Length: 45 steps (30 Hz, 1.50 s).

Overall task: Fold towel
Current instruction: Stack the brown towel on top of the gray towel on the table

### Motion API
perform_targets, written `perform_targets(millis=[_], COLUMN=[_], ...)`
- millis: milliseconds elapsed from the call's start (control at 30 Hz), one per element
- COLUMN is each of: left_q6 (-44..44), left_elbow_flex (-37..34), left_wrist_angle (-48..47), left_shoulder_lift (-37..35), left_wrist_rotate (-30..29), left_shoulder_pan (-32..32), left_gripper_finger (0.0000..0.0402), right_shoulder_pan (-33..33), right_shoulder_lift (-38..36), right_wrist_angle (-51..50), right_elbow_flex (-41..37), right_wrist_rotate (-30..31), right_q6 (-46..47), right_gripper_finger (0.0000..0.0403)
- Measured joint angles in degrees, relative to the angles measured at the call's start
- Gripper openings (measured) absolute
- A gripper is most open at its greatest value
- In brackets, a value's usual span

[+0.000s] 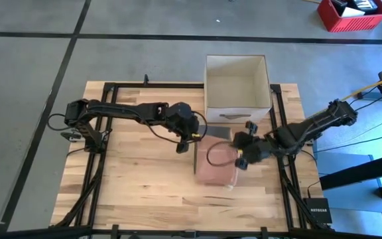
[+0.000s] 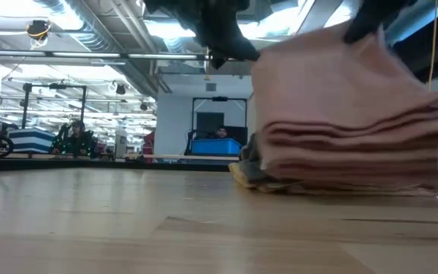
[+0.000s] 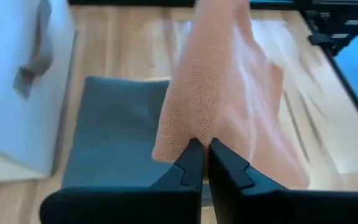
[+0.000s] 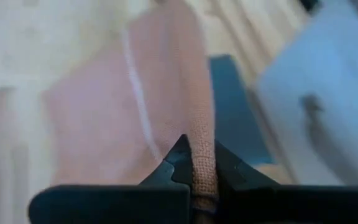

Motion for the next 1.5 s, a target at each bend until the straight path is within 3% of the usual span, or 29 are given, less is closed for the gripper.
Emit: perform_targets(millis=[167,367,667,900,1233,1367,1500], left_q6=[-0.4,1.1,2.4,2.4,2.6,2.7,2.6], left_elbow_flex=[-1.0,-1.1,-1.1,-1.2,-1.2,-1.2,-0.6], left_wrist_angle=[-0.2,-2.2,-1.5,0.7,0.2,0.2,-2.2], left_shoulder_lift=[0.0,1.4,7.6,10.1,10.6,10.6,9.8], left_wrist_rotate=[-0.4,-5.5,-13.1,-18.9,-19.7,-19.7,-19.0], left_shoulder_pan=[2.1,3.7,6.1,7.4,7.6,7.6,7.4], left_gripper_finger=[0.0001,0.0003,0.0004,0.0005,0.0008,0.0041,0.0102], right_shoulder_pan=[-6.7,-14.1,-20.8,-22.9,-23.2,-23.2,-23.1], right_shoulder_lift=[0.3,1.8,6.4,11.9,16.1,16.0,15.9], right_wrist_angle=[-1.4,5.3,17.0,19.8,23.7,23.7,21.0], right_elbow_flex=[-1.8,-7.2,-15.1,-16.0,-16.1,-16.0,-14.3], right_wrist_rotate=[0.3,-2.0,0.6,5.8,9.3,10.1,9.7], right_q6=[-6.7,-11.1,-18.3,-19.7,-22.9,-22.9,-22.5], right_gripper_finger=[0.0018,0.0018,0.0018,0.0019,0.0037,0.0045,0.0085])
